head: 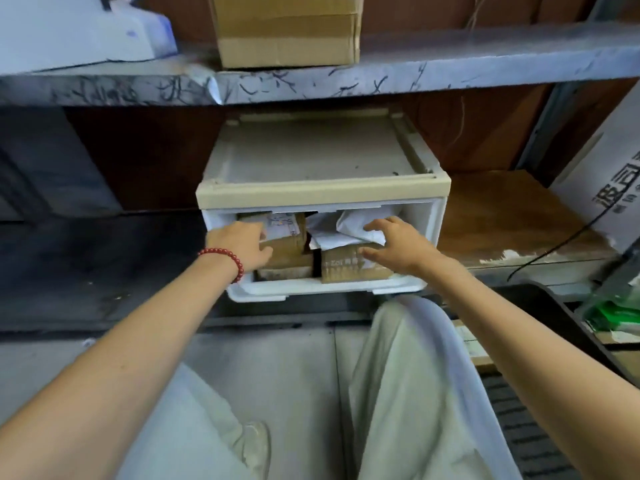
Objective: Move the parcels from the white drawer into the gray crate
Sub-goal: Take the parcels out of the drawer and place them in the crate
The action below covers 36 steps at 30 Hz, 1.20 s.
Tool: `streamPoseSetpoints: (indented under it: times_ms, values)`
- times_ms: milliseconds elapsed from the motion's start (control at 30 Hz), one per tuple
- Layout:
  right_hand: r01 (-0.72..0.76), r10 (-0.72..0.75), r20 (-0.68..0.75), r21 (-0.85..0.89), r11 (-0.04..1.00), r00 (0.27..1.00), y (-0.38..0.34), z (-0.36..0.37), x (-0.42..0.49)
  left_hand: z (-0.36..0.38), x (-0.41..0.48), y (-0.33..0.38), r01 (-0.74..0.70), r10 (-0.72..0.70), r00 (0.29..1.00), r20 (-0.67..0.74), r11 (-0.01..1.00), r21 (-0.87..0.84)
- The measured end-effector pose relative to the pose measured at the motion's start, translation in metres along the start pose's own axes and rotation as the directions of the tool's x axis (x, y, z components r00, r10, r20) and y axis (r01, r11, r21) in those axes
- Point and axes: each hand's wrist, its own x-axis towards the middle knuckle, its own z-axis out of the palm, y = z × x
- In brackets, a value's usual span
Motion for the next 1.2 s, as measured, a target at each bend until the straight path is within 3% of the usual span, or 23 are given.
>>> streamPoseSetpoints:
  times_ms: [233,467,567,733,900,1100,1200]
  values:
    - [0.088,-0.101,0.071,0.162,0.983,0.992,-0.038,0.033,0.01,0.029,-0.015,-0.041,0.069,-0.066,0.997,0.038,0.992,-0.102]
    - [0.104,-0.113,0.021,0.256,0.961,0.993,-0.042,0.068,0.026,0.065,-0.005,-0.017,-0.054,0.041,0.994,-0.103,0.99,-0.131]
    - [0.109,-0.106,-0.028,0.31,0.944,0.994,-0.054,0.078,0.039,0.08,0.006,-0.018,-0.04,0.025,0.995,-0.097,0.988,-0.15]
    - [0.085,-0.068,-0.077,0.246,0.966,0.995,-0.067,0.104,0.067,0.095,0.022,-0.019,0.036,-0.048,0.995,-0.091,0.991,-0.131]
    - [0.016,0.004,-0.128,0.152,0.988,0.992,-0.074,0.122,0.087,0.093,0.041,-0.022,0.129,-0.157,0.982,-0.107,0.963,-0.236]
    - [-0.014,0.069,-0.143,0.355,0.935,0.987,-0.075,0.131,0.096,0.093,0.051,-0.004,0.246,-0.361,0.925,-0.123,0.81,-0.532]
    - [-0.018,0.079,-0.138,0.393,0.919,0.987,-0.072,0.131,0.094,0.097,0.046,0.003,0.323,-0.423,0.906,0.015,0.668,-0.671]
